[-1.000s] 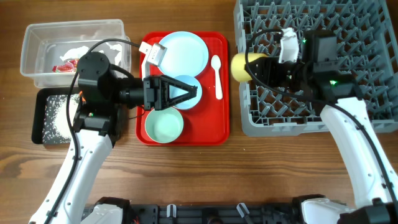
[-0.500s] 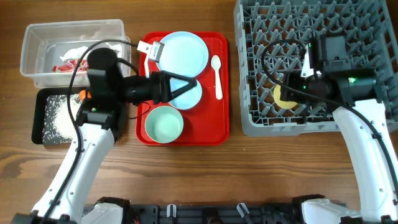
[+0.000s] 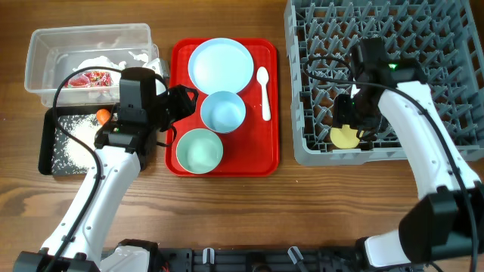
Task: Sort waste into correct bins and load items into the dishwasher rack
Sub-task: 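Lower the yellow cup into the rack and open the right gripper, then grasp the light-blue bowl on the red tray with the right gripper, then carry the light-blue bowl right and set it upside down in the rack, then reach the right gripper to the green bowl and grasp its rim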
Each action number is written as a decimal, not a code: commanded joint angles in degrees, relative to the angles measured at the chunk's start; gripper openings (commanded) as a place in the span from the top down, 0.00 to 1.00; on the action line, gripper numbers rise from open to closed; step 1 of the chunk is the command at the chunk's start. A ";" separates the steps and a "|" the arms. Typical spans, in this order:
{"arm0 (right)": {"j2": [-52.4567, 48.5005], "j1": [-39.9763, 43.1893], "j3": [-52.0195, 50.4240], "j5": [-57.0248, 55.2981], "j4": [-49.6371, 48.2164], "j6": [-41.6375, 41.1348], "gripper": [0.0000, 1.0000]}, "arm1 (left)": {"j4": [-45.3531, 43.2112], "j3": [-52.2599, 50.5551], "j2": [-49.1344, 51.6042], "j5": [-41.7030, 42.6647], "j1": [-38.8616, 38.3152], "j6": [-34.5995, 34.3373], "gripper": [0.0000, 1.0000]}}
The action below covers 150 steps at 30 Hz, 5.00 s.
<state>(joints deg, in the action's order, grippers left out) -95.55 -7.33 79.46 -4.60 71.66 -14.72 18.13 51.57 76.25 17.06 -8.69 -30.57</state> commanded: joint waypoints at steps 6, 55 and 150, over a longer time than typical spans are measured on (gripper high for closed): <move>-1.75 -0.17 4.57 0.20 -0.55 -0.72 0.09 | 0.17 0.17 0.00 -1.70 -0.17 2.36 0.66; -20.94 -23.67 20.46 10.19 -16.65 -9.07 0.96 | 7.04 3.08 -2.54 0.42 26.12 3.34 0.00; -16.65 -32.48 20.22 6.51 -25.64 15.96 0.00 | 7.04 3.08 -2.54 0.42 26.12 3.34 0.00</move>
<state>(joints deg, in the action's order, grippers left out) -112.01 -37.89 100.27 -34.33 42.92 10.11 25.34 53.60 74.37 17.82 17.21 -28.08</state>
